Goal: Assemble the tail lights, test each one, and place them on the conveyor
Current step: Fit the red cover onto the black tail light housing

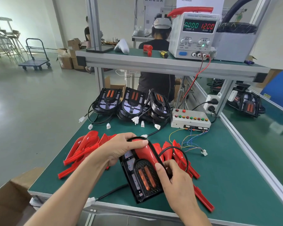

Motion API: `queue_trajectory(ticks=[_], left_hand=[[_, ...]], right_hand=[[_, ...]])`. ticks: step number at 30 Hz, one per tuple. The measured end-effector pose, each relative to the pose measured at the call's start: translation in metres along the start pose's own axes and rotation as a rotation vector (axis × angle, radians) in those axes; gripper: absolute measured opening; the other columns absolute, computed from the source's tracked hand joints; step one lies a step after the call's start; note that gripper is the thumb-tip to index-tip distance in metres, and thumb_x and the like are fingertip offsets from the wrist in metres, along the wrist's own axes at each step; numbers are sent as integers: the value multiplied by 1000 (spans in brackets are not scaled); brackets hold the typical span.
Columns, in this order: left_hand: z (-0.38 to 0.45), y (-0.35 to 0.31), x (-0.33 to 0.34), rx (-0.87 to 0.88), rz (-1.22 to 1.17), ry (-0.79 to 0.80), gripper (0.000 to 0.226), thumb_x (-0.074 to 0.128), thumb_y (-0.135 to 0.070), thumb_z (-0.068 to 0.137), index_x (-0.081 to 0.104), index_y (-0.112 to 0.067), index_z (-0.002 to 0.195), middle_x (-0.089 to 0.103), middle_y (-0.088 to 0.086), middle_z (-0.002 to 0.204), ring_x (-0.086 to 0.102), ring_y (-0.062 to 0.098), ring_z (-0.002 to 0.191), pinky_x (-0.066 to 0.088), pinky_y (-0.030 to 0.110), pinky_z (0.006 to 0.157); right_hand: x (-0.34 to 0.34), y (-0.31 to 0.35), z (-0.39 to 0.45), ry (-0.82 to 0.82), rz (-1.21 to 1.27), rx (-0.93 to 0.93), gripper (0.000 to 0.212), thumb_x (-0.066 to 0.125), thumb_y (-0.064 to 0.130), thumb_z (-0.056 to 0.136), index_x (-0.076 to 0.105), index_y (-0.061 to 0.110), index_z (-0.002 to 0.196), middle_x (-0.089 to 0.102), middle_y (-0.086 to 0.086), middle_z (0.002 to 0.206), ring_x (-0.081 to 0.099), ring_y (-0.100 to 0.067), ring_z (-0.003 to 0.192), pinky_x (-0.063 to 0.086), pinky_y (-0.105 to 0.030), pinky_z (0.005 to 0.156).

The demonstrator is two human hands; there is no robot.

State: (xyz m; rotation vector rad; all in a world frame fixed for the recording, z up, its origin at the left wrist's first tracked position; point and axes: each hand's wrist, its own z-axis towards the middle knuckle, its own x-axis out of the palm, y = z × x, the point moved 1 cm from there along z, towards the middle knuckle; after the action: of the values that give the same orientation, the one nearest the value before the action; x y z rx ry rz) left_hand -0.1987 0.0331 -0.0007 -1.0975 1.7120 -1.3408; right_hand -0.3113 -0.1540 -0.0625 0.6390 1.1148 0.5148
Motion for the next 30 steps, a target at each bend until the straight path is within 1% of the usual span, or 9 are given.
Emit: queue_trajectory(ticks=[4,7,9,12,15,20,25,27,30], left_hand=[[-1,4,0,11,-48,-4,42,86,-32,62,70,-8,93,75,10,84,70,20,73,59,37,82],[-2,7,-2,19,-68,-28,45,87,-36,59,71,-9,92,76,10,85,71,20,73,59,36,82],[-3,8,-4,18,-67,-37,48,87,-38,60,72,-8,95,76,11,87,71,21,76,58,39,85],[-3,10,-4,32,-54,-54,53,87,-40,63,72,-3,99,75,14,90,69,24,80,57,42,89],[-3,9,-2,70,-52,-79,61,90,-47,62,71,-1,98,74,12,87,68,22,77,56,39,85],[-3,6,-4,110,-17,-114,61,90,-58,54,74,-10,89,74,11,84,69,22,76,58,40,83],[-3,6,-3,130,9,-142,59,90,-62,53,75,-15,86,76,11,85,70,21,75,60,40,82],[-5,4,-4,137,25,-134,59,88,-63,54,75,-17,87,75,8,83,71,20,75,60,39,80],[-7,0,-7,138,78,-78,60,86,-63,56,74,-17,93,76,7,89,71,20,81,58,38,85]], right_hand=[[3,-3,-2,-20,67,20,65,37,80,90,53,19,74,47,11,58,39,-11,52,33,-27,54],[4,-3,-6,19,145,-8,63,34,81,90,63,25,87,48,10,60,39,-8,52,30,-21,52],[3,-4,-10,72,196,-4,58,38,81,90,66,31,97,49,7,57,41,-7,50,33,-24,50],[2,-3,-10,73,162,-13,56,36,81,88,67,35,95,55,7,57,50,-9,52,40,-25,55],[-1,0,-6,19,112,-43,61,36,78,87,70,29,96,52,9,53,47,-9,54,39,-26,58],[-4,3,-2,8,160,-62,59,38,76,89,71,28,96,59,21,61,52,-9,54,36,-21,57],[-3,2,-2,10,182,-56,58,38,77,91,71,29,98,61,21,63,53,-7,57,43,-27,61],[-4,3,-1,8,195,-66,52,40,73,94,70,31,98,59,20,60,53,-8,54,48,-29,61],[-6,3,0,2,213,-72,39,43,68,97,67,37,96,57,10,54,57,-11,49,55,-40,57]])
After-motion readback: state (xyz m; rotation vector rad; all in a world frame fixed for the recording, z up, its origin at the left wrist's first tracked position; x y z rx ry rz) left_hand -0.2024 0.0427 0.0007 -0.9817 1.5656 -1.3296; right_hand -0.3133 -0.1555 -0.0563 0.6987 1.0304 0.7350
